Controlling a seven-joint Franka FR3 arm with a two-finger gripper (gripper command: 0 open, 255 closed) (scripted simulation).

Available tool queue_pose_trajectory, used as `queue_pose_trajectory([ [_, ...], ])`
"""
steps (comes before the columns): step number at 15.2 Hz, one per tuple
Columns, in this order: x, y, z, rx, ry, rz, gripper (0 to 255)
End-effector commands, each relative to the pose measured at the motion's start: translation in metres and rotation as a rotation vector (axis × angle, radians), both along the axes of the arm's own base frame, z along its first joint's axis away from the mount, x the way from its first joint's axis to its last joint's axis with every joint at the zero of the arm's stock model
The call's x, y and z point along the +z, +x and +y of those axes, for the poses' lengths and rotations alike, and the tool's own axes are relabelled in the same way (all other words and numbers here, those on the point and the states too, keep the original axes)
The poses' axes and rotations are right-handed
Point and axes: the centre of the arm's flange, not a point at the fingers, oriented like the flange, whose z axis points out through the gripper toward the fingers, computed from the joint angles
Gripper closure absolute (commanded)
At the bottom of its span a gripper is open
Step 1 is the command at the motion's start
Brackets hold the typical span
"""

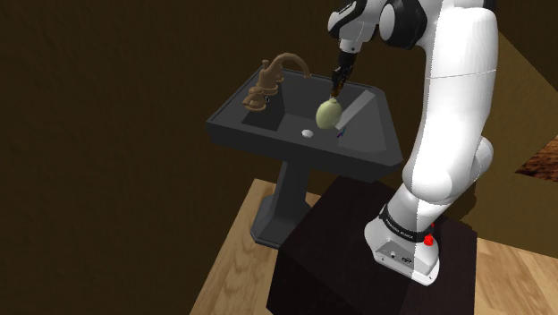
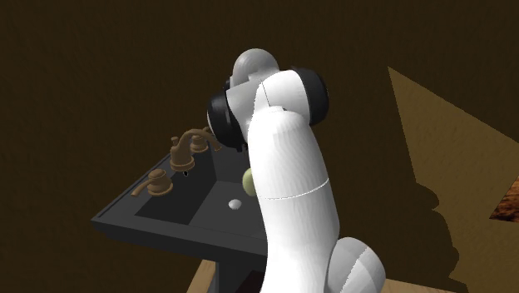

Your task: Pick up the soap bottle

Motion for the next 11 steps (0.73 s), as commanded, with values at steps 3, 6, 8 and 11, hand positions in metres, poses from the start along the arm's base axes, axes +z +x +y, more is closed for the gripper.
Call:
queue_pose_trajectory([
  [3, 0.015, 0.000, 0.000, 0.000, 0.000, 0.000, 255],
  [6, 0.031, 0.000, 0.000, 0.000, 0.000, 0.000, 255],
  [8, 0.042, 0.000, 0.000, 0.000, 0.000, 0.000, 255],
  [11, 0.058, 0.000, 0.000, 0.000, 0.000, 0.000, 255],
])
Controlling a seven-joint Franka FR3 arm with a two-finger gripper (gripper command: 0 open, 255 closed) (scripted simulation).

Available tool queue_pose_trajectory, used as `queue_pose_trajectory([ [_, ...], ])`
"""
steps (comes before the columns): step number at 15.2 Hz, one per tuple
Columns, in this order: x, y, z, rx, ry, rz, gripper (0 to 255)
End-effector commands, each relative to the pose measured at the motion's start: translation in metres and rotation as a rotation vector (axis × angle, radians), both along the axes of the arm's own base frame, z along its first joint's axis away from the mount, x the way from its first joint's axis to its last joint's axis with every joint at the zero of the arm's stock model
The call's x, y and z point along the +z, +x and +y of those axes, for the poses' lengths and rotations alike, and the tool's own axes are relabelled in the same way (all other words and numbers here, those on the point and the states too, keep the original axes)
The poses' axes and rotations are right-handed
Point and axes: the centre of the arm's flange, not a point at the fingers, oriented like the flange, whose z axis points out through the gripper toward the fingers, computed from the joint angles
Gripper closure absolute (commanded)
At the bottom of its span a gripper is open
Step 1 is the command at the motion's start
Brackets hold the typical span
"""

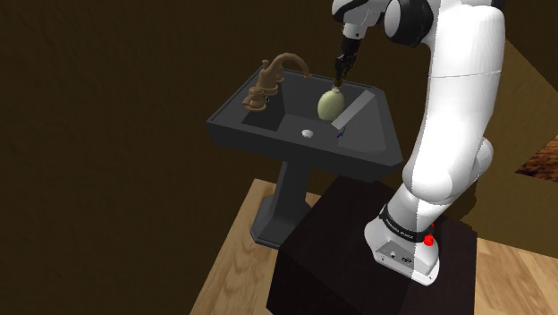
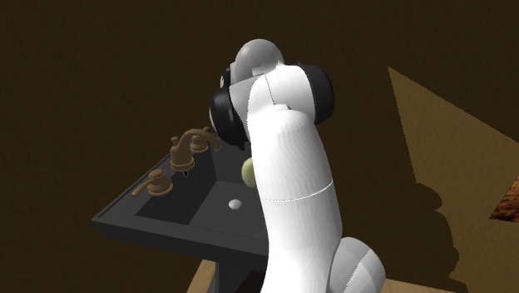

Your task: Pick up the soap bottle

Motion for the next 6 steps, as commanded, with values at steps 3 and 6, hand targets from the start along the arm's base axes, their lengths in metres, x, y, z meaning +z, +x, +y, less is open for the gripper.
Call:
queue_pose_trajectory([
  [3, 0.020, -0.001, 0.000, 0.000, 0.000, 0.000, 255],
  [6, 0.026, -0.001, 0.000, 0.000, 0.000, 0.000, 255],
])
